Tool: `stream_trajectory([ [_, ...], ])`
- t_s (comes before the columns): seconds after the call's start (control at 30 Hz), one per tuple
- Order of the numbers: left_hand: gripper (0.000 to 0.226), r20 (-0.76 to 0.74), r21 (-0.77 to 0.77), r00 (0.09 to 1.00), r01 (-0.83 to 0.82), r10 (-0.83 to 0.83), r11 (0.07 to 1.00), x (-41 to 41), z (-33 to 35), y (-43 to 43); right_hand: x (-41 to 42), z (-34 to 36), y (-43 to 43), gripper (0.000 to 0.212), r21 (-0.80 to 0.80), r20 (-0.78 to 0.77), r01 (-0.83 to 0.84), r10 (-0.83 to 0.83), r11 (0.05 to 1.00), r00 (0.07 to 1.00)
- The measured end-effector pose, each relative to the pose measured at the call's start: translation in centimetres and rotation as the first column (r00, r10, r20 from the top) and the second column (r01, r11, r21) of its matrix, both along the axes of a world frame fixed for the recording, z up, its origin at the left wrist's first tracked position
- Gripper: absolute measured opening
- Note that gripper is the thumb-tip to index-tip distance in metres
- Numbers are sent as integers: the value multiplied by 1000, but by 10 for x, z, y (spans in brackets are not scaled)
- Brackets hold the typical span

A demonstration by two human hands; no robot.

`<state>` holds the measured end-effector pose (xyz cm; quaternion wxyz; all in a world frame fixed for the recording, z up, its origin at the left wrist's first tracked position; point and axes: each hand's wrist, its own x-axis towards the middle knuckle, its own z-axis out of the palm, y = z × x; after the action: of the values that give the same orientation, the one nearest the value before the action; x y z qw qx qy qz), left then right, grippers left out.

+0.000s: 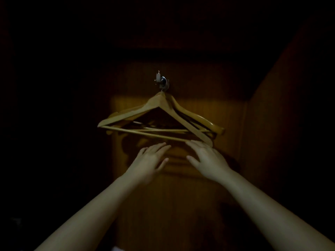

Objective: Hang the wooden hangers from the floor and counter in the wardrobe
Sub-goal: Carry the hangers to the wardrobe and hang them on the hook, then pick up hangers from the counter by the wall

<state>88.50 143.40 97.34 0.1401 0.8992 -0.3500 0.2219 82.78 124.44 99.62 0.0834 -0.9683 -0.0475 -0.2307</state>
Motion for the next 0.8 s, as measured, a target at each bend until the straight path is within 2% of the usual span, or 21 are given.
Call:
stream_trajectory([
  [0.23,48,-129,133,986,119,-102,984,-62,-65,-16,-57,-84,-6,51,-15,-238,27,-29,1000,971],
  [0.37,46,-270,213,955,181,-120,960,-85,-113,-21,-86,-142,-12,50,-4,-368,104,-98,995,925],
  [0.63,34,-542,246,809,411,-227,878,-92,-227,-29,-148,-247,-12,38,82,-530,324,-234,943,815],
  [0.8,30,-703,182,659,530,-267,829,-111,-295,-21,-198,-317,-1,31,143,-675,529,-308,836,670],
])
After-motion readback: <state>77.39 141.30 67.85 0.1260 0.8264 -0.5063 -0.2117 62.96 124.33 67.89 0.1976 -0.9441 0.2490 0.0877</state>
